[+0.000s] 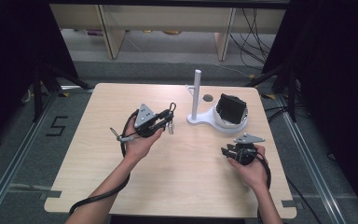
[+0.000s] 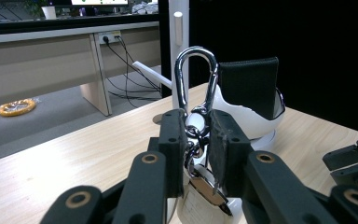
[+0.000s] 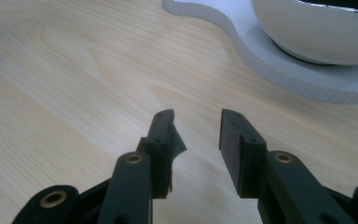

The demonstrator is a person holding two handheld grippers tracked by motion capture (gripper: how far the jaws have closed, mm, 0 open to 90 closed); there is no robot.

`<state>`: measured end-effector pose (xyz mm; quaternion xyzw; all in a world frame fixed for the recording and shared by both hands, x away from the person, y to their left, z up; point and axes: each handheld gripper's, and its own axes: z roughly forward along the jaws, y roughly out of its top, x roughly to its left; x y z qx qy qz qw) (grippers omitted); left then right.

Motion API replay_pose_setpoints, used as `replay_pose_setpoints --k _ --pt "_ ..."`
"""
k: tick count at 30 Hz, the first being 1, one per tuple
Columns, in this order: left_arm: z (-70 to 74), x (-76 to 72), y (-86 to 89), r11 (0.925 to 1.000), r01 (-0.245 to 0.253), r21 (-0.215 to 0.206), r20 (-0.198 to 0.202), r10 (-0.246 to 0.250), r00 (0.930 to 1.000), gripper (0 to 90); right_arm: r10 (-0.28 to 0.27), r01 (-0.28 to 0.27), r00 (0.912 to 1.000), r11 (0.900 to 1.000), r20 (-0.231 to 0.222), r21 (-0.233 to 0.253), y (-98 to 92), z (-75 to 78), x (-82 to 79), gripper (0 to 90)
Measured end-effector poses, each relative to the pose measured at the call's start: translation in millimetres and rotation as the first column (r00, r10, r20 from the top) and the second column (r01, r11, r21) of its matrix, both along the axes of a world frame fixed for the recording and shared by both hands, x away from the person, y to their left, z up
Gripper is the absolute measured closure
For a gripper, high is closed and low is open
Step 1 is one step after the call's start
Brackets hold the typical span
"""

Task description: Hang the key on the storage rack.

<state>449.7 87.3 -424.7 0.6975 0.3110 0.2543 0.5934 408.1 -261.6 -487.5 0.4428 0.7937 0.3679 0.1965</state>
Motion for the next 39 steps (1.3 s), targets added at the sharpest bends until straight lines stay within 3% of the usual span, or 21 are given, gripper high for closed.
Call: replay_pose_setpoints --k 3,4,15,17,23,24,29,39 --pt "1.3 1.2 -1.9 1.0000 0.003 0.001 0.003 -0.003 1.0000 75.3 0.006 -0.006 0.9998 1.000 0.021 -0.006 -1.4 -0.9 0.7 66.1" --pt "1.6 1.8 -2.3 1.0000 0.002 0.003 0.003 -0.002 1.0000 75.3 0.003 -0.003 1.0000 1.000 -0.007 0.010 -0.9 0.1 -0.1 66.1" --pt "3.7 8.4 -8.8 1.0000 0.005 -0.004 0.002 -0.005 1.0000 75.3 0.006 -0.006 0.9998 1.000 0.017 -0.004 -1.2 -1.2 0.7 65.9" --pt "4.6 9.7 -10.2 1.0000 0.005 -0.004 0.003 -0.005 1.0000 75.3 -0.002 0.002 1.0000 1.000 -0.001 0.004 -0.2 -0.2 -0.2 65.9" --pt "7.0 13.5 -14.2 1.0000 0.005 -0.008 0.008 -0.005 1.0000 75.3 0.005 -0.005 0.9999 1.000 0.015 0.000 -1.2 -1.0 0.5 65.9" --pt "7.3 14.2 -14.9 0.9999 0.005 -0.009 0.007 -0.005 1.0000 75.3 0.002 -0.002 1.0000 1.000 -0.008 0.013 -0.5 -0.8 -0.1 65.9" --pt "9.2 18.6 -19.1 0.9999 0.007 -0.015 0.007 -0.007 0.9999 75.3 0.006 -0.006 0.9999 1.000 0.015 -0.002 -1.3 -1.3 0.7 65.9" --pt "10.8 27.9 -29.5 0.9999 0.008 -0.015 0.006 -0.008 1.0000 75.3 0.006 -0.006 1.0000 1.000 0.000 -0.002 -0.7 -1.8 0.4 65.8"
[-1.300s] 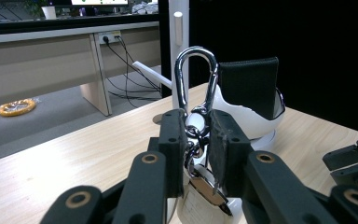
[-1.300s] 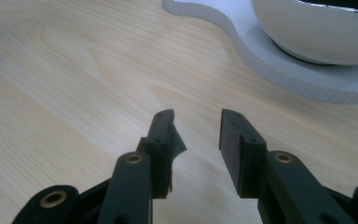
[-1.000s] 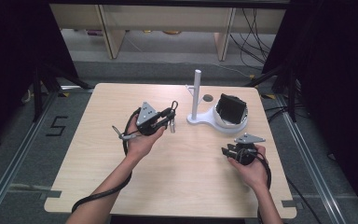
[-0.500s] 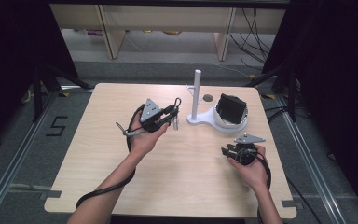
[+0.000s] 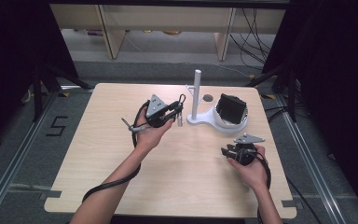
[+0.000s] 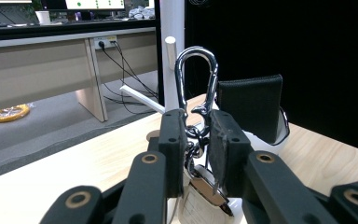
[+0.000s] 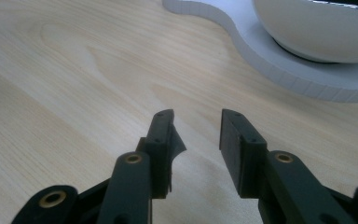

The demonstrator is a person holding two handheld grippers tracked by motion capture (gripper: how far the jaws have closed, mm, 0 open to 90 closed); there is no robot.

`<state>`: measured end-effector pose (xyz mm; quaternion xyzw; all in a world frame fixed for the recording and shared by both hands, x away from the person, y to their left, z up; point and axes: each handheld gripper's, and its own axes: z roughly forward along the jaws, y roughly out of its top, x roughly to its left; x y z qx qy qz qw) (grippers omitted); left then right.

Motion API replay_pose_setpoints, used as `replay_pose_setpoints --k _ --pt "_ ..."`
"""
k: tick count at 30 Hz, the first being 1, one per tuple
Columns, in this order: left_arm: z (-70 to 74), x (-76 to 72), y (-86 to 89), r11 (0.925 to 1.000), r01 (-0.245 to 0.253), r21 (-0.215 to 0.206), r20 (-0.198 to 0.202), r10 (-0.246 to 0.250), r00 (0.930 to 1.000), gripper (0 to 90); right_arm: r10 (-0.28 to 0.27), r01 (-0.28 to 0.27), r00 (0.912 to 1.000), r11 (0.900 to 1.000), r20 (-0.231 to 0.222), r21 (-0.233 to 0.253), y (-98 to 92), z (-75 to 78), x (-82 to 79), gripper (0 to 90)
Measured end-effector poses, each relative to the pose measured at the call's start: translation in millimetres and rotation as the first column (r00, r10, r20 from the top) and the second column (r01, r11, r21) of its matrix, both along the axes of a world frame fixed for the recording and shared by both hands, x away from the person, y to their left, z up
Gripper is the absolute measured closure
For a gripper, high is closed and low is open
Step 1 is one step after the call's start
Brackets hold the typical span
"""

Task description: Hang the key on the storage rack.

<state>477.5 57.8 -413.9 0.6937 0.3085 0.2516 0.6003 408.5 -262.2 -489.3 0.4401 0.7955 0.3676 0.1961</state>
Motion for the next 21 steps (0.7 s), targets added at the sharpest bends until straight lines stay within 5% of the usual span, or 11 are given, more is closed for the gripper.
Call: replay_pose_setpoints --k 21 --pt "10.8 17.5 -10.9 0.9996 -0.028 0.007 0.014 0.027 0.9995 75.3 -0.008 0.009 0.9999 1.000 -0.008 0.006 -0.1 0.4 -0.5 65.9"
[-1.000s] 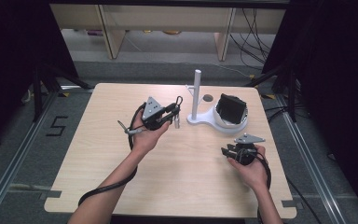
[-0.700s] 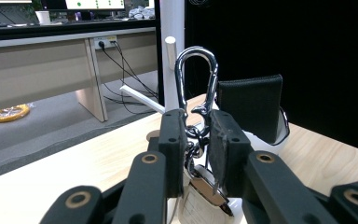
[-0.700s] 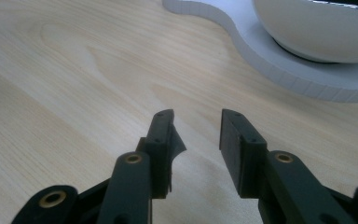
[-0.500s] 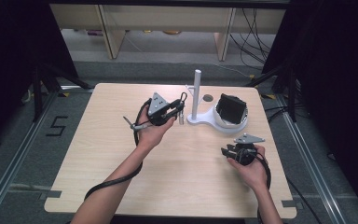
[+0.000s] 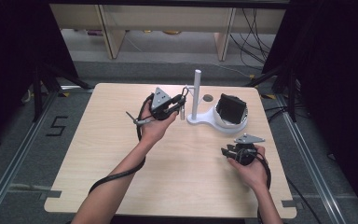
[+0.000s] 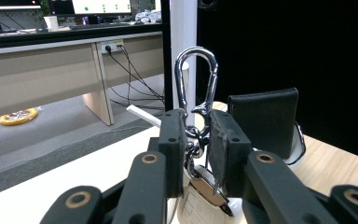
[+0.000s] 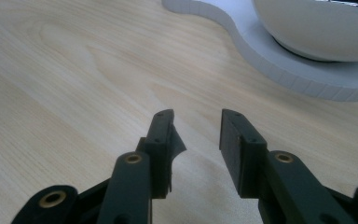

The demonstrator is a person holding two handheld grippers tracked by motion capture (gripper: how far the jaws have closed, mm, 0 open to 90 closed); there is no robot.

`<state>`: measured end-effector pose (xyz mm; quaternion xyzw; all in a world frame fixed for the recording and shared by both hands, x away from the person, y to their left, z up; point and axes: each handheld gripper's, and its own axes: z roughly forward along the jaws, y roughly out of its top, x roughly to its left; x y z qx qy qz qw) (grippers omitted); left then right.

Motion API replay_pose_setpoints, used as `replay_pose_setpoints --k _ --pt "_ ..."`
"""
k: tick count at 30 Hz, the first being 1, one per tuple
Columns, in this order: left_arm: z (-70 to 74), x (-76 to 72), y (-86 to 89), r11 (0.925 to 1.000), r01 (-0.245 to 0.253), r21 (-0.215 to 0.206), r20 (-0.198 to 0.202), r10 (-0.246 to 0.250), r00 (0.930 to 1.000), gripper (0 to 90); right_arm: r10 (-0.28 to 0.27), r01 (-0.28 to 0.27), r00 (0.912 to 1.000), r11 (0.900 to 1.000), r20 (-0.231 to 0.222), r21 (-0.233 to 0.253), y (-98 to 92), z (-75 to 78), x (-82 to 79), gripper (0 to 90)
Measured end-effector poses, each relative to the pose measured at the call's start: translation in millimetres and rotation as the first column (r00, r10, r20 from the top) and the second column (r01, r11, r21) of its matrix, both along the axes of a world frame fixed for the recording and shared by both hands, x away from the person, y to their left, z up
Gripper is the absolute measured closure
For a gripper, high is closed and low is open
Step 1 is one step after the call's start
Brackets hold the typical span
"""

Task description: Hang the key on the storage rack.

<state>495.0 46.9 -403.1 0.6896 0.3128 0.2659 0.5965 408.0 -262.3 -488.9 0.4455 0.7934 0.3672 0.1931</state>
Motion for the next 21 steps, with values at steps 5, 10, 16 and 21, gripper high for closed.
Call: replay_pose_setpoints --k 5,10,16,21 --pt "1.9 3.8 -2.8 1.0000 -0.003 0.000 -0.002 0.003 1.0000 75.3 0.003 -0.003 1.0000 1.000 -0.006 0.009 0.5 -0.3 0.1 65.8" --pt "4.2 6.8 -6.5 1.0000 -0.007 0.000 0.001 0.007 1.0000 75.3 -0.007 0.008 0.9998 1.000 -0.018 0.014 2.0 -0.7 -0.9 65.8" --pt "7.1 10.1 -10.2 1.0000 -0.007 -0.006 -0.003 0.007 1.0000 75.3 0.009 -0.009 1.0000 1.000 0.001 -0.009 -0.4 -0.5 0.2 65.6" --pt "5.5 12.3 -12.3 0.9999 -0.014 -0.001 -0.010 0.014 0.9999 75.3 -0.001 0.001 1.0000 1.000 -0.006 0.003 0.0 0.3 -0.5 65.5"
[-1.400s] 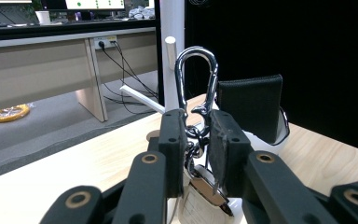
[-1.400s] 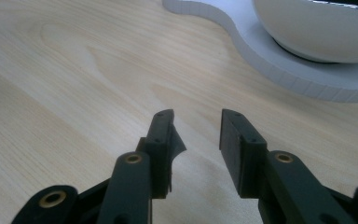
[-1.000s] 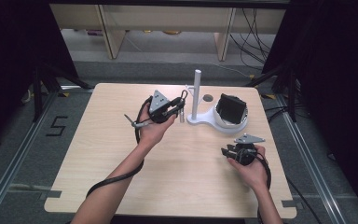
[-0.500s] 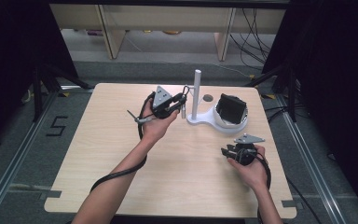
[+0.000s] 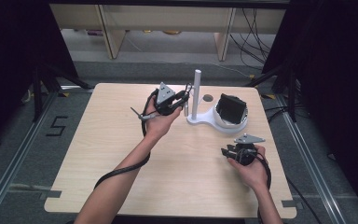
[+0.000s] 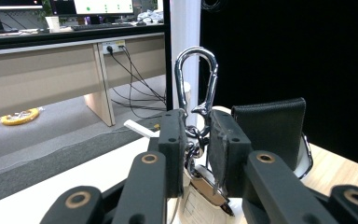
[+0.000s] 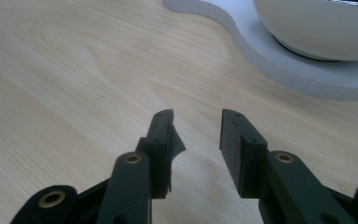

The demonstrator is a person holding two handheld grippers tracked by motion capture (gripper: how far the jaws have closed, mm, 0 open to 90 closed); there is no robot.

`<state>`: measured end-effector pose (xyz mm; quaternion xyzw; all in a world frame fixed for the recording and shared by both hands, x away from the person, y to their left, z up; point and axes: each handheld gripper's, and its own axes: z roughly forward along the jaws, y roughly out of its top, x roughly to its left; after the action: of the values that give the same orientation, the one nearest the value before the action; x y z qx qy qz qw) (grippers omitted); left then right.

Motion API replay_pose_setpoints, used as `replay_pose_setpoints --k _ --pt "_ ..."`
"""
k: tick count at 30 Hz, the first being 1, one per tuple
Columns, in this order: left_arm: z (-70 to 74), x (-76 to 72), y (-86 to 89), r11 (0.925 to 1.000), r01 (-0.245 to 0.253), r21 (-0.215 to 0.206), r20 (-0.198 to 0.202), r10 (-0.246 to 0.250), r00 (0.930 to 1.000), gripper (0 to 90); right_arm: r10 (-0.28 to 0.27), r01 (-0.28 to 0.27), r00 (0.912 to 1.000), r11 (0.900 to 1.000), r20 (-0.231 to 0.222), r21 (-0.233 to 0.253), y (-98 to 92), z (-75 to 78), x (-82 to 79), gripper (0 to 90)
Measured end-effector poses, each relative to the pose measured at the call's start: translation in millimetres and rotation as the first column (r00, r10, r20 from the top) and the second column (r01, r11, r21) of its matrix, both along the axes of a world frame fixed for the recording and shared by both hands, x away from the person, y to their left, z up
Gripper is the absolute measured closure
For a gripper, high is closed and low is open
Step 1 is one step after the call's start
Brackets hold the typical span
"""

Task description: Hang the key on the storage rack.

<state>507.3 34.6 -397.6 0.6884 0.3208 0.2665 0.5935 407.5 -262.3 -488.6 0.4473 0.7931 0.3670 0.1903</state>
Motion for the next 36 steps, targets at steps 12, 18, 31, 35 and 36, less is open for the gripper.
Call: replay_pose_setpoints --k 12,18,31,35,36 --pt "-2.8 3.5 -1.7 0.9999 -0.009 0.006 -0.014 0.009 0.9999 75.2 -0.004 0.004 0.9999 1.000 -0.013 0.013 1.8 -1.8 -0.5 65.5" --pt "-4.1 4.5 -3.3 0.9999 -0.009 0.007 -0.020 0.010 0.9998 75.2 -0.003 0.004 1.0000 1.000 -0.009 0.010 1.2 -1.7 -0.5 65.5" --pt "-8.5 8.3 -6.9 0.9998 -0.010 0.019 -0.038 0.010 0.9992 75.2 0.005 -0.005 1.0000 1.000 -0.002 -0.001 0.2 -1.7 0.4 65.4" --pt "-11.3 9.4 -8.7 0.9997 -0.012 0.019 -0.041 0.013 0.9991 75.2 0.004 -0.004 1.0000 1.000 -0.003 -0.002 0.0 -1.8 0.5 65.3" --pt "-11.8 9.8 -8.9 0.9996 -0.013 0.025 -0.042 0.014 0.9990 75.2 0.004 -0.004 1.0000 1.000 -0.003 -0.002 0.0 -2.0 0.5 65.3"
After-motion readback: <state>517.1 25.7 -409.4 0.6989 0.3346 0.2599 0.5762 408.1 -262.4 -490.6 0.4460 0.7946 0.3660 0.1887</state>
